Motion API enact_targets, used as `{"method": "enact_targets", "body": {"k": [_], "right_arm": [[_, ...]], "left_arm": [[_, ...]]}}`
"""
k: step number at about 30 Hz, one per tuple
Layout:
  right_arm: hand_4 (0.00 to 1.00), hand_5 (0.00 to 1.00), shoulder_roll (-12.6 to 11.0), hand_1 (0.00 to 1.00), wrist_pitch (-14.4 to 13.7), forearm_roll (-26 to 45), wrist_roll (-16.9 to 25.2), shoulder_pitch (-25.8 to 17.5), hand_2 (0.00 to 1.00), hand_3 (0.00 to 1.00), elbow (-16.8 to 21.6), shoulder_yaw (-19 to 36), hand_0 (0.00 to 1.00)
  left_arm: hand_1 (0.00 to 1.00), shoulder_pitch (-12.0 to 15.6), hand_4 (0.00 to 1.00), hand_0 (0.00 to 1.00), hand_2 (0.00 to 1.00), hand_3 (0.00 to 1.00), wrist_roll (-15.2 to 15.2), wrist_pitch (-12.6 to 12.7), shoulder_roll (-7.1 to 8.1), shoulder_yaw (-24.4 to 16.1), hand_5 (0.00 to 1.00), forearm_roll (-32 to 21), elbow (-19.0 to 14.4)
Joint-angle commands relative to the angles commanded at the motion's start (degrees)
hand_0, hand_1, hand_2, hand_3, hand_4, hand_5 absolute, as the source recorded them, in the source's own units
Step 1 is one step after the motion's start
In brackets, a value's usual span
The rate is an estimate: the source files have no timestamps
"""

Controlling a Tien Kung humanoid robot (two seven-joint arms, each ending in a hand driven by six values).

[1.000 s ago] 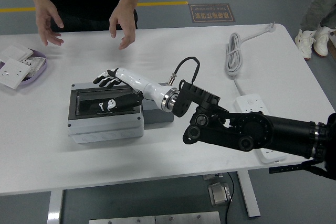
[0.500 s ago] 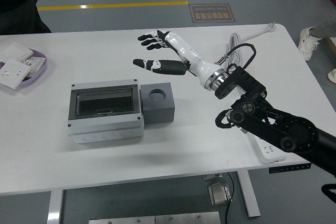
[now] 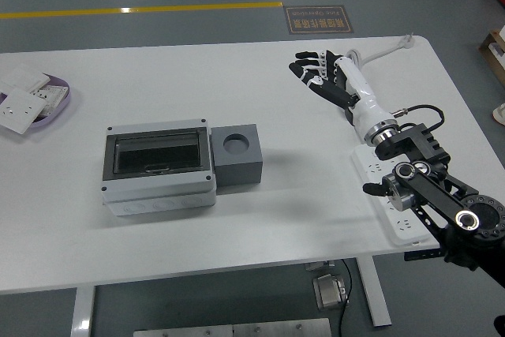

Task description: Pick up the cylinder from the cube,place it in the box,flap close box

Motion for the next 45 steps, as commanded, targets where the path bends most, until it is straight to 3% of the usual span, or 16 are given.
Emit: {"method": "enact_targets", "body": {"k": [9,27,45], "right_arm": [[0.904,0.556,1.68,0.685,0.12,2.74,3.0,-3.6,0.692,0.666,1.38,-0.31,0.773],[0.9,0.553,2.38,0.687,-0.06,0.11,2.71,-5.21,0.688,0.657,1.62,-2.11,0.765],[0.896,0.54,0.34,0.687,-0.45,-0.94,2.54,-6.44,0.69,0.671,2.96,1.51,0.762]], "left_arm": [[0.647,0.79,0.722,0.629,0.625,0.668,-0.04,-0.26,0.84,-0.01,0.253,-0.49,0.04],[0.647,2.7,0.722,0.629,0.625,0.668,0.43,-0.15,3.08,-1.31,0.253,-0.94,0.08],[0.647,3.77,0.722,0.629,0.625,0.668,0.84,0.19,1.68,-4.3,0.253,0.43,0.28]]}}
